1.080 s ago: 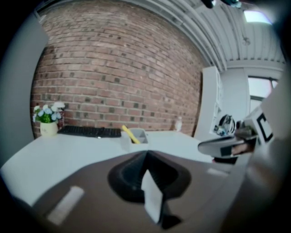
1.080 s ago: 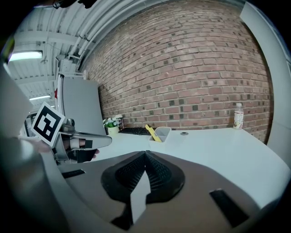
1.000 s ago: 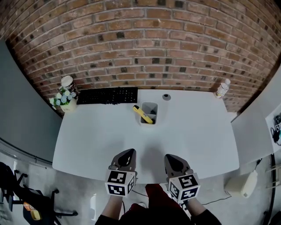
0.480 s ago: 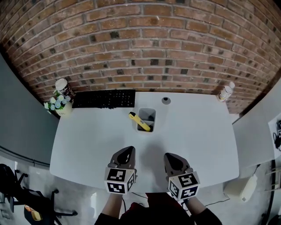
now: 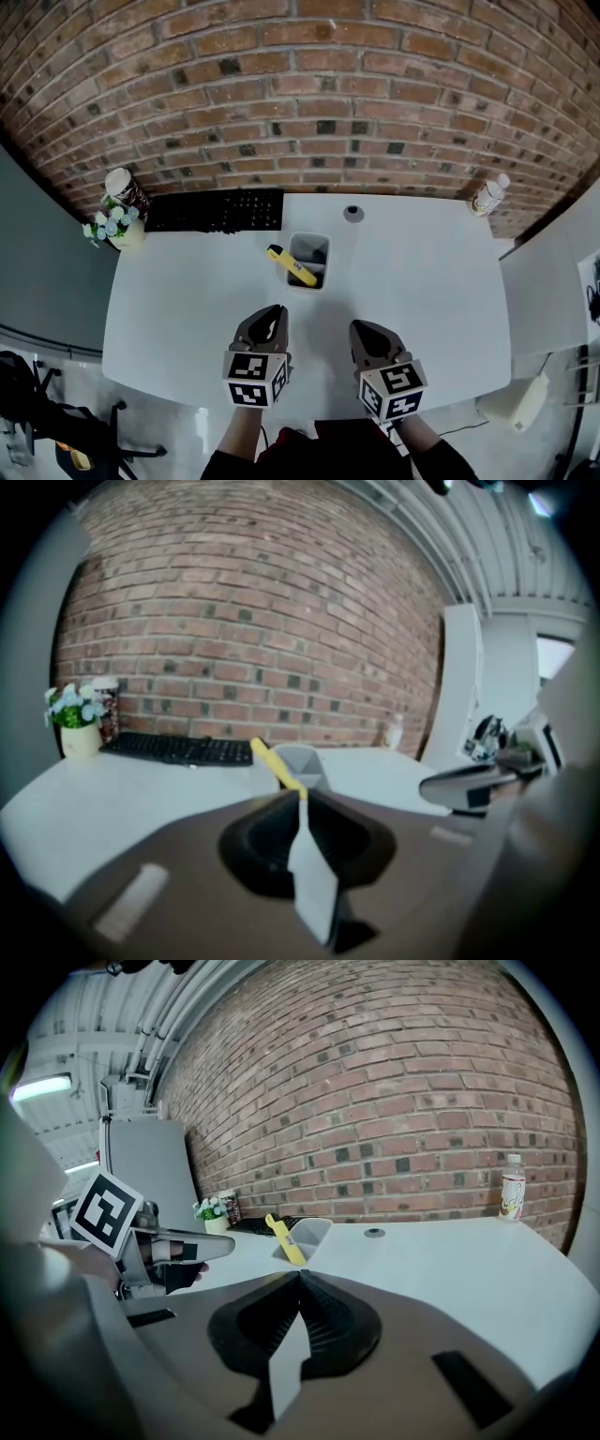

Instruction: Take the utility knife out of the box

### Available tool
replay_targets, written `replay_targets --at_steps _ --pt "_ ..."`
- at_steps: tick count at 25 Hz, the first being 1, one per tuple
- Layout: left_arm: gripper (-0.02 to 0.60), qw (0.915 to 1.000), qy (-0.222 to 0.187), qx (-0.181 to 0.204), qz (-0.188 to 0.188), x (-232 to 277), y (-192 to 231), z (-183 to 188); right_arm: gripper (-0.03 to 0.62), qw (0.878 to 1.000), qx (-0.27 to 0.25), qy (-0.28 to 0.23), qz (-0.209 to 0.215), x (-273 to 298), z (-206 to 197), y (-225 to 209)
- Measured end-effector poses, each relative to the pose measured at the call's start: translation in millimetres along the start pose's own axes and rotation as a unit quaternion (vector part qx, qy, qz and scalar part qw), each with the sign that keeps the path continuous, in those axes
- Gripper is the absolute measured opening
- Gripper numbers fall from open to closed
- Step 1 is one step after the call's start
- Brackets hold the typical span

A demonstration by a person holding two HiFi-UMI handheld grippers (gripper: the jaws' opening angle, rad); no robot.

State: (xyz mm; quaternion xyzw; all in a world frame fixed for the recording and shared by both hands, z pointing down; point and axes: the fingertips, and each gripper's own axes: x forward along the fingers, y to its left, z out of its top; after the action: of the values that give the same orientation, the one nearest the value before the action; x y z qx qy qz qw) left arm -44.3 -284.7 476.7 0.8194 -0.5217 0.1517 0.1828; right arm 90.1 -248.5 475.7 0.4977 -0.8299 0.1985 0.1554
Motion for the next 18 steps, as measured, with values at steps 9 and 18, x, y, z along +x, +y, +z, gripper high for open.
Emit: replay_targets --at_steps 9,18 --pt "0.055 0.9998 0.009 -0.013 0.011 23.7 14.3 4.0 0.008 1.000 -0.002 0.008 0.009 24.0 5.4 -8.3" --pt "0.098 0.9992 0.023 -0.029 0.013 46.3 24.8 5.7 0.008 1.000 0.002 0.015 0.008 41.5 10.5 -18.5"
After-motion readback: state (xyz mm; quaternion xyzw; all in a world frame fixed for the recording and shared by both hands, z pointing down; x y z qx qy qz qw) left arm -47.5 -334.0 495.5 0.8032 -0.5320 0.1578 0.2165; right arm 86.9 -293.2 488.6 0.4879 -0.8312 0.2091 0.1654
